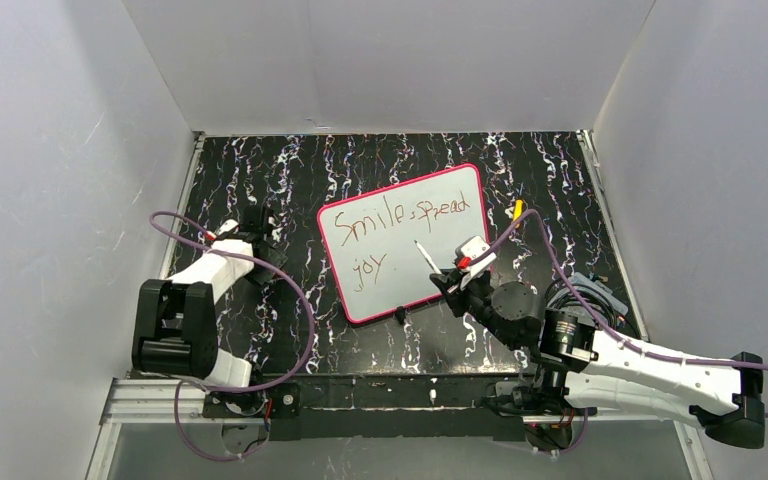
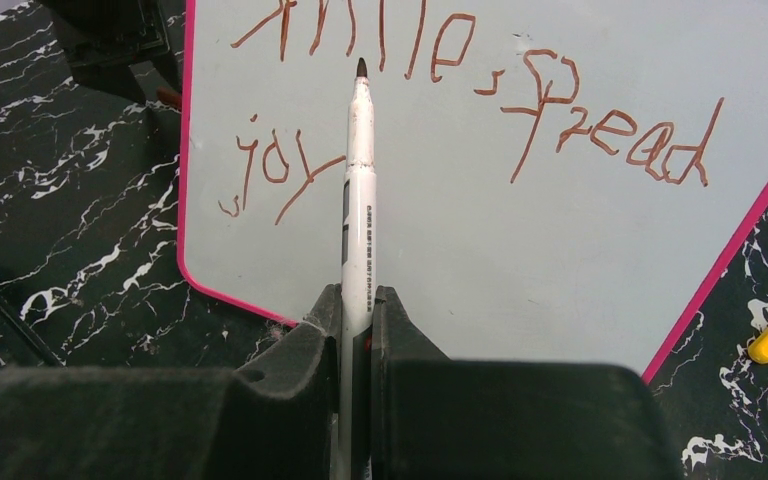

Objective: Write a sentence on the whiteboard
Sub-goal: Pick up the pen cap from the center of the board.

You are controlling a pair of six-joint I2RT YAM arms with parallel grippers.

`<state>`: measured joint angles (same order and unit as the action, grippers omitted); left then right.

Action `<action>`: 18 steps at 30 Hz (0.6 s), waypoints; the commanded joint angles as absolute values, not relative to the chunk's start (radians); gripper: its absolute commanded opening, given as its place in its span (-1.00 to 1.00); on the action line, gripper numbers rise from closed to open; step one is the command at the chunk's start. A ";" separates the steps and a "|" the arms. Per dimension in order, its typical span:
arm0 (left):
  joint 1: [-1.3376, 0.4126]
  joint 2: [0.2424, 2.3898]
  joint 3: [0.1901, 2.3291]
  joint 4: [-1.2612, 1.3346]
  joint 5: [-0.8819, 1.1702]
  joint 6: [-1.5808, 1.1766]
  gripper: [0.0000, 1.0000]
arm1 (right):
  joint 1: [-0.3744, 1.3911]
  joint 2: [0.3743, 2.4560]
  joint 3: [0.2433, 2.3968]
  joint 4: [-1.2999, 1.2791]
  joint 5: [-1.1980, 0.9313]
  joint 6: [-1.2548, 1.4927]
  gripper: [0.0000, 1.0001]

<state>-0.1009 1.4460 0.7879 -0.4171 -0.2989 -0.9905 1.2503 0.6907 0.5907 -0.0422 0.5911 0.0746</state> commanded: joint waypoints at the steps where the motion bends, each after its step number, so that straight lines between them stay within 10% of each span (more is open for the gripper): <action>1: -0.098 1.473 0.803 -0.420 -0.319 -1.018 -0.13 | 1.249 0.663 0.597 0.002 0.598 0.074 -0.97; 18: -0.107 1.575 0.879 -0.419 -0.291 -0.821 -0.63 | 1.249 0.625 0.591 -0.079 0.651 0.134 -0.97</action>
<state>-0.1009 1.5570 0.8547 -0.3923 -0.2867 -0.9138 1.2503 0.6403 0.5907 -0.0811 0.6155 0.1059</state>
